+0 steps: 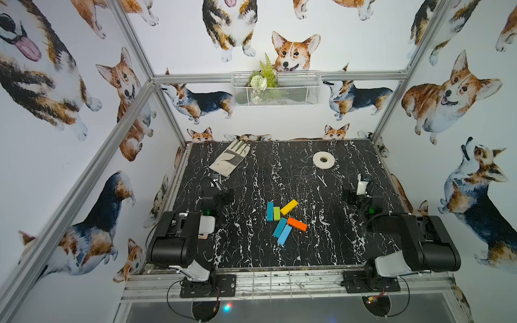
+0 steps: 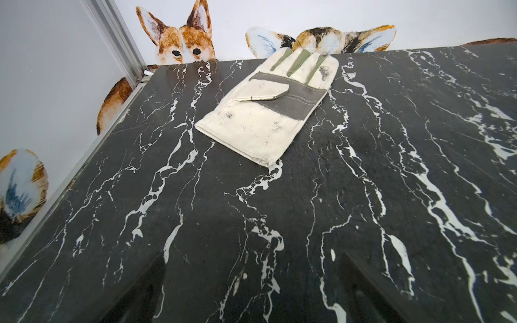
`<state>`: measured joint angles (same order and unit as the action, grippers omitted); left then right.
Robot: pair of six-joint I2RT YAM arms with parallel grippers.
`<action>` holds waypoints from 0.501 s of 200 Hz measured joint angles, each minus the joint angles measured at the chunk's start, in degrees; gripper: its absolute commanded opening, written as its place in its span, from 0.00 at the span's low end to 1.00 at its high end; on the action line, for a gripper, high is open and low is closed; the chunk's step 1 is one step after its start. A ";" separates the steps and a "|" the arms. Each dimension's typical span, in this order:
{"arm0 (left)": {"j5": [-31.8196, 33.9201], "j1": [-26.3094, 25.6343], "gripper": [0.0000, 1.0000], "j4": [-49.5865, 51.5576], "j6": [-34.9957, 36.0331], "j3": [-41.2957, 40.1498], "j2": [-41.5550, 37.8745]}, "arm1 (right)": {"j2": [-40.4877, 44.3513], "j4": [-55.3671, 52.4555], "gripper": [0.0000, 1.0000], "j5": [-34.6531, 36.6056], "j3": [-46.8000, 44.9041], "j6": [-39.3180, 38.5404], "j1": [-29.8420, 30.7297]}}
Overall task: Assemble a giraffe with building blocks
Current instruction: Pick up the building block from the center of the board.
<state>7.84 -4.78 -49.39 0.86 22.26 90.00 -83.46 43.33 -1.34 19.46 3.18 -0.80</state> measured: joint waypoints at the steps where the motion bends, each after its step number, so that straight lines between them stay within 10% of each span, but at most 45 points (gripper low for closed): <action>1: 0.00 0.00 1.00 0.00 0.00 0.00 0.00 | 0.00 0.00 1.00 0.00 -0.02 0.00 0.00; 100: 0.00 0.00 1.00 0.00 0.00 0.00 0.00 | 0.02 0.00 1.00 0.70 -0.02 0.00 0.17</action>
<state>7.84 -4.78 -49.39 0.86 22.26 90.00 -83.44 43.33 -0.64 19.44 3.18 -0.62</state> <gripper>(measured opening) 0.998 0.996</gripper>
